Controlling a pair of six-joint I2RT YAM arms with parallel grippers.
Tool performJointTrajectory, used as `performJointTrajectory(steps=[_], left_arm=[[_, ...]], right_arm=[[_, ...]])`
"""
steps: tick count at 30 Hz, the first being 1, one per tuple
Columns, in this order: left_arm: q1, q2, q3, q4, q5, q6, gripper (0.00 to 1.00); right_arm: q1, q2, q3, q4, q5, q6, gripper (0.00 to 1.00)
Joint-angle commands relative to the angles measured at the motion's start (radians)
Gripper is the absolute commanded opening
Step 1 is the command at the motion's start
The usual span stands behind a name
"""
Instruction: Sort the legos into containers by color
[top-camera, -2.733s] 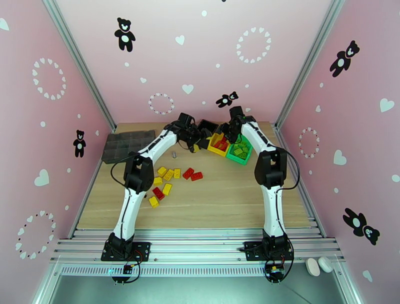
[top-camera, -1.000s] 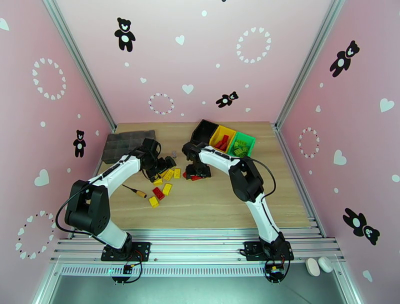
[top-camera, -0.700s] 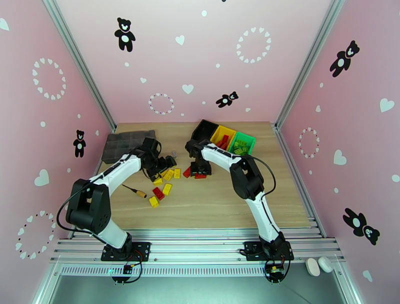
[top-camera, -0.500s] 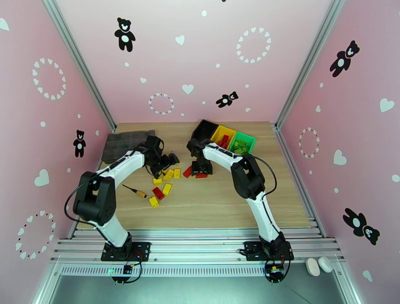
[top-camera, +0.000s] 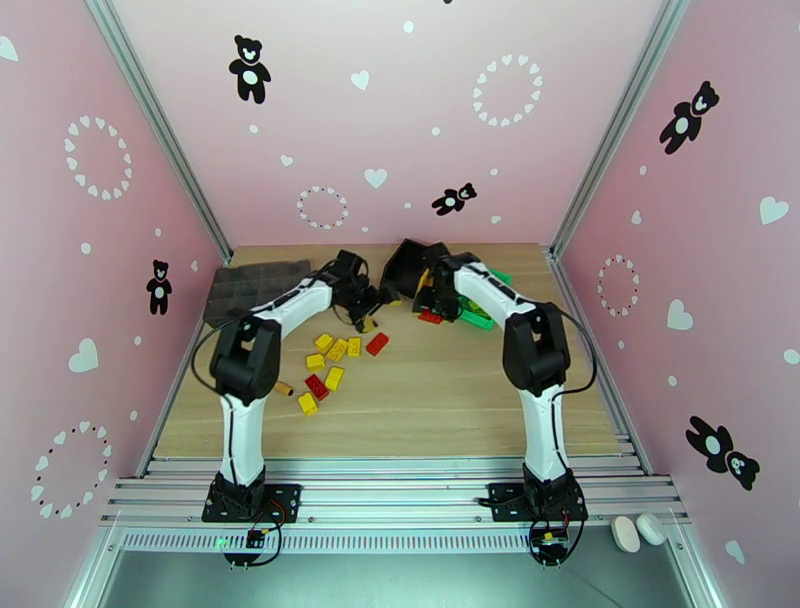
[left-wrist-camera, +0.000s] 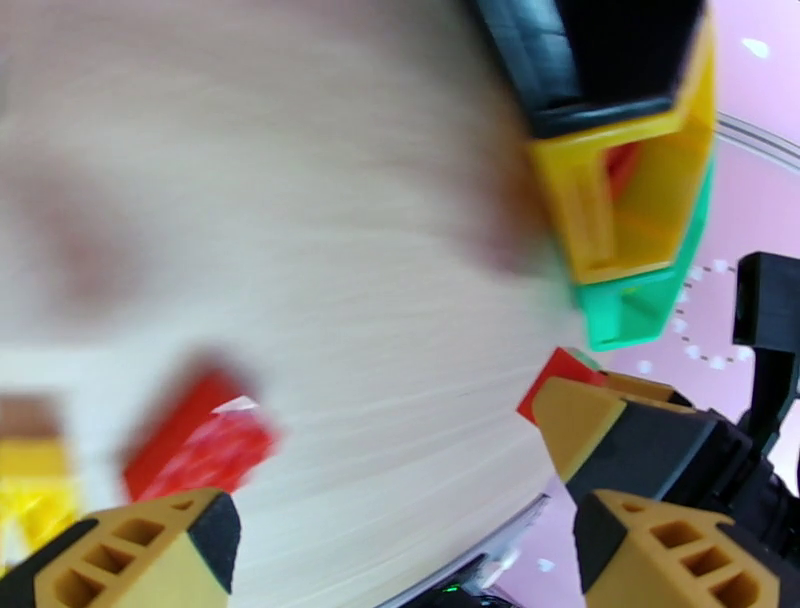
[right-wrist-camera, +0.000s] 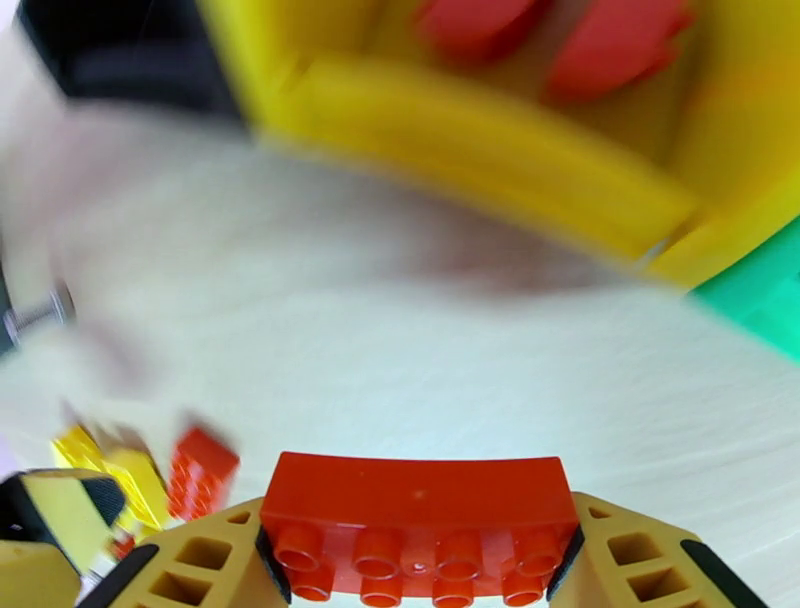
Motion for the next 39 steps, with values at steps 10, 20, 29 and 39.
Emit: performJointTrajectory(steps=[10,20,29,39], left_arm=[[-0.032,0.211,0.419,-0.016,0.077,-0.131,0.94],[-0.032,0.163,0.402,-0.083,0.024,-0.074,0.94],[-0.032,0.041,0.296,-0.212,-0.111,0.080,0.92],[-0.025,-0.084,0.127,-0.363,-0.284,0.267,0.86]], right_arm=[[-0.176,0.119,0.291,0.061,-0.171,0.098,0.54],[-0.217,0.228,0.466,0.052,-0.218,0.123,0.78],[-0.189,0.165,0.441,0.012,-0.193,0.050,0.79],[-0.049,0.020,0.250,-0.065,-0.101,-0.074,0.76]])
